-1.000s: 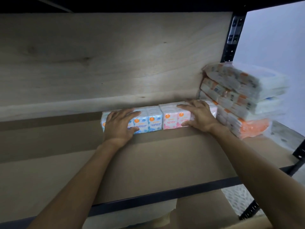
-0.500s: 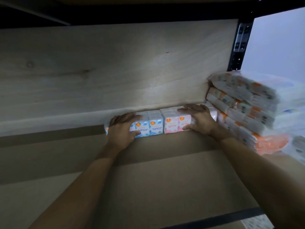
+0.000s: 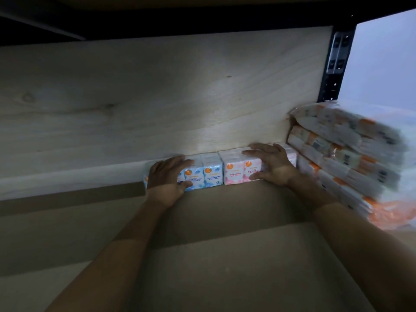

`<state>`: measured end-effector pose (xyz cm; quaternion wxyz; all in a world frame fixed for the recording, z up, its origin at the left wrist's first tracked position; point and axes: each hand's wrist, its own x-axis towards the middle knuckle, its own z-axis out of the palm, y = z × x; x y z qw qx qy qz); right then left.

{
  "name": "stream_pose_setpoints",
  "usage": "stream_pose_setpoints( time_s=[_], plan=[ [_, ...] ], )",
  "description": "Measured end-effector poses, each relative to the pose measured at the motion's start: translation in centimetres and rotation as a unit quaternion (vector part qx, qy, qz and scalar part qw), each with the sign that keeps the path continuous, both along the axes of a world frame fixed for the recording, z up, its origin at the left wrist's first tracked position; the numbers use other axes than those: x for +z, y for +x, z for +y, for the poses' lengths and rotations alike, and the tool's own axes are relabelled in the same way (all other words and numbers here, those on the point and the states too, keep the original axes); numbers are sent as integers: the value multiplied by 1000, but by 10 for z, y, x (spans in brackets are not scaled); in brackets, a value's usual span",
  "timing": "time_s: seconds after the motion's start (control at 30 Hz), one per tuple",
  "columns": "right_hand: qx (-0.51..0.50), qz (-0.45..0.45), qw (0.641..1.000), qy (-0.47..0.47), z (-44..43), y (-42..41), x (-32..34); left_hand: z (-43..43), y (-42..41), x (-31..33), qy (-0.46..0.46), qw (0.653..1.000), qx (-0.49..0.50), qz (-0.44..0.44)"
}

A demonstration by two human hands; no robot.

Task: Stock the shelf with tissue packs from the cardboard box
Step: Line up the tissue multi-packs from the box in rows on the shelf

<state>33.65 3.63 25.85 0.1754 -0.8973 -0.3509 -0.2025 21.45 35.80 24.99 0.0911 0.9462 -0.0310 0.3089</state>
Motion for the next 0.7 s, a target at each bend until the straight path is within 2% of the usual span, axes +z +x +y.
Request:
stream_pose_setpoints(
  time_s=[0.17, 0.4, 0.7],
  plan=[
    [9, -11, 1000, 16, 0, 3, -1, 1, 4, -1, 3, 1000, 1, -12],
    [-7, -4, 1000, -9, 0, 2, -1, 2, 4, -1, 18, 1000, 5, -12],
    [-72, 3, 994, -81, 10, -18, 17, -4, -8, 14, -7, 998, -1, 61]
  ],
)
